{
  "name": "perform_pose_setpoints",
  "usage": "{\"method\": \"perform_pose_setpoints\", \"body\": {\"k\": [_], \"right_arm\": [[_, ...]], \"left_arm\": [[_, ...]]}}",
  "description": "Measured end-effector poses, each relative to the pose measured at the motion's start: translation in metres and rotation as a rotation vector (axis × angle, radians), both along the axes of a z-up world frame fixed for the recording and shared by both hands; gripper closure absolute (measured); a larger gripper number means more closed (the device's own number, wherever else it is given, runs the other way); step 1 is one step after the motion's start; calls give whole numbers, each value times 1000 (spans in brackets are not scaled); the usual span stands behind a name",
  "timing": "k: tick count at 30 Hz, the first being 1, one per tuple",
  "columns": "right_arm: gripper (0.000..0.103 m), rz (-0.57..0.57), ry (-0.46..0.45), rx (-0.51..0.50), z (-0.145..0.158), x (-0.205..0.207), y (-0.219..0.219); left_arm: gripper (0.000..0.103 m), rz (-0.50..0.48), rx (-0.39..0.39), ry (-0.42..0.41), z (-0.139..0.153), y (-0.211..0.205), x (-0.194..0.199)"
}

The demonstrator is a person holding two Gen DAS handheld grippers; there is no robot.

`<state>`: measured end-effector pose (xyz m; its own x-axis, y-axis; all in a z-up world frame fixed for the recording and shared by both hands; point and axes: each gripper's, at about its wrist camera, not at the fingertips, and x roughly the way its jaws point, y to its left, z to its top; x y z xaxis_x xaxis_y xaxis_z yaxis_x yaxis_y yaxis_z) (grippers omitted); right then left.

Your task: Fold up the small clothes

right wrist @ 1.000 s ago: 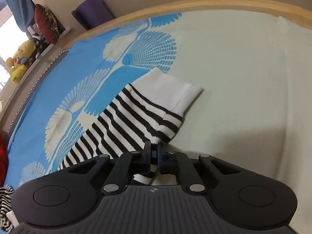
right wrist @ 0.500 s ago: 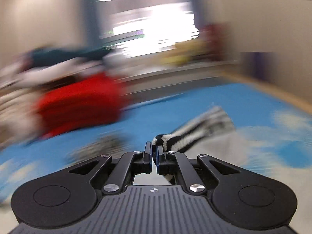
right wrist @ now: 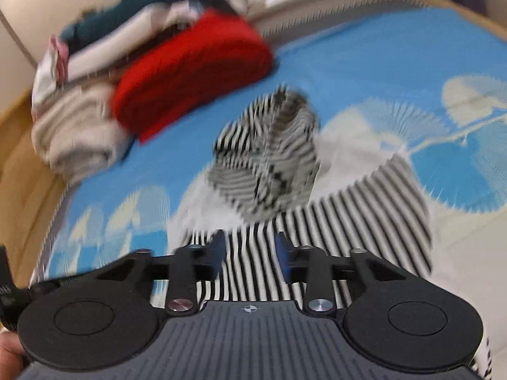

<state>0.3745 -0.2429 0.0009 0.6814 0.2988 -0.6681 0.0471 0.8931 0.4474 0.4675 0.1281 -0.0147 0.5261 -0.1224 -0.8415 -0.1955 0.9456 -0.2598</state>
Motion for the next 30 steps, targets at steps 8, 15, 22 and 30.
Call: {"method": "perform_pose_setpoints", "body": {"k": [8,15,22,30], "right_arm": [[60,-76,115,-21,-46,16,-27],[60,-177,239,27,-66,29,-59],[60,-254,283,31,-77,32,-92],[60,-325,392,84,-112,31,-102]], "left_arm": [[79,32,-72,97,-40,-3,6],[71,109,-109,207,-79,-5,14],[82,101,-46,197,-84,-14,18],[97,68,34,33,-31,-29,2]]}}
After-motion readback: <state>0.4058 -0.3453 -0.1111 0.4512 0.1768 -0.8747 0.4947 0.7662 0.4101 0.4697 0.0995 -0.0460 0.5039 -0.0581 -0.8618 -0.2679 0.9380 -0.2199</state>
